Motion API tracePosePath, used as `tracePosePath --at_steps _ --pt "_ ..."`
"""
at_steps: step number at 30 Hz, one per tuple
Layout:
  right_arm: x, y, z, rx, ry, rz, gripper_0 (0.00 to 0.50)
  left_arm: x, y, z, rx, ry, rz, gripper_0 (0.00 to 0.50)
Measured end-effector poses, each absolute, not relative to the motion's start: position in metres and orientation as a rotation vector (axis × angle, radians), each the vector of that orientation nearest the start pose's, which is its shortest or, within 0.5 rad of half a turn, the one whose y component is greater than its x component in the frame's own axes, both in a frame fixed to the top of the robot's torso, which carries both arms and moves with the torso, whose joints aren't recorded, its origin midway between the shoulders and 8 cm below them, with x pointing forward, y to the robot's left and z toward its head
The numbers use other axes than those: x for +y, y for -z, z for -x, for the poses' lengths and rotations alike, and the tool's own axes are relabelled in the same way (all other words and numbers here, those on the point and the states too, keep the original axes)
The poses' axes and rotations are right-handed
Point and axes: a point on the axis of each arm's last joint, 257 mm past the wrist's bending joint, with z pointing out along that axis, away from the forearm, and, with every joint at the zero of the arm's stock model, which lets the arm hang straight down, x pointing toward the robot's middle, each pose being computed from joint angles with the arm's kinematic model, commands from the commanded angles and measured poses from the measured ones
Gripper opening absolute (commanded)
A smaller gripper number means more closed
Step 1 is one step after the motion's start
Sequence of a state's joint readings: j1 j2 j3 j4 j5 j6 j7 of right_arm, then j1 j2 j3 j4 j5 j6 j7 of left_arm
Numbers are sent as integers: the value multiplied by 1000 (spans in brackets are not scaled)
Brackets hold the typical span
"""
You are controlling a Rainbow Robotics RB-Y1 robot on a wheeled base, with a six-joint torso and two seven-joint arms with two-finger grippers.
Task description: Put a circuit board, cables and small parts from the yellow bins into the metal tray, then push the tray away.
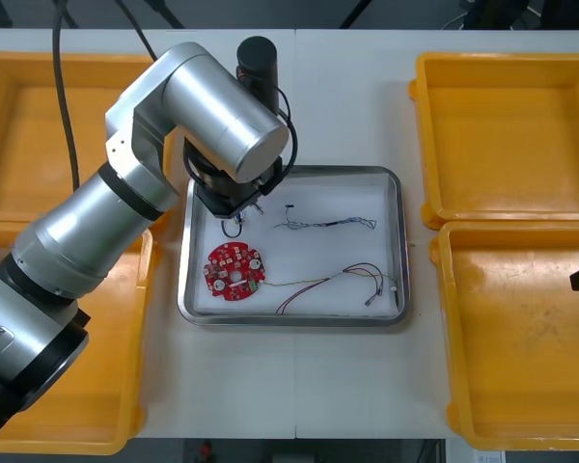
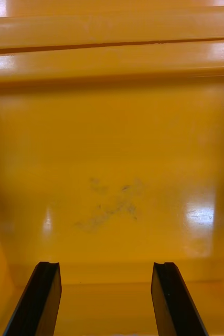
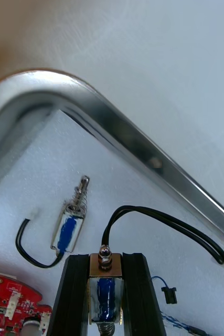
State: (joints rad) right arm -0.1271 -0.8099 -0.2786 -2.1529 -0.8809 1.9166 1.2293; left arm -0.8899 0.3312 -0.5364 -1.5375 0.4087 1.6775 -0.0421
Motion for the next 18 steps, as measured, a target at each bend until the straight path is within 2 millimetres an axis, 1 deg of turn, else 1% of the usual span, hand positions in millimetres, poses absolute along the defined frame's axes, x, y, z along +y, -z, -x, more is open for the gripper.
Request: tracePosePath --at_steps 9,18 --pt "-378 188 -356 2774 3 -75 500 61 207 -524 2454 257 903 0" --pt "-378 188 -356 2774 3 -75 500 64 226 -521 2447 239 889 0"
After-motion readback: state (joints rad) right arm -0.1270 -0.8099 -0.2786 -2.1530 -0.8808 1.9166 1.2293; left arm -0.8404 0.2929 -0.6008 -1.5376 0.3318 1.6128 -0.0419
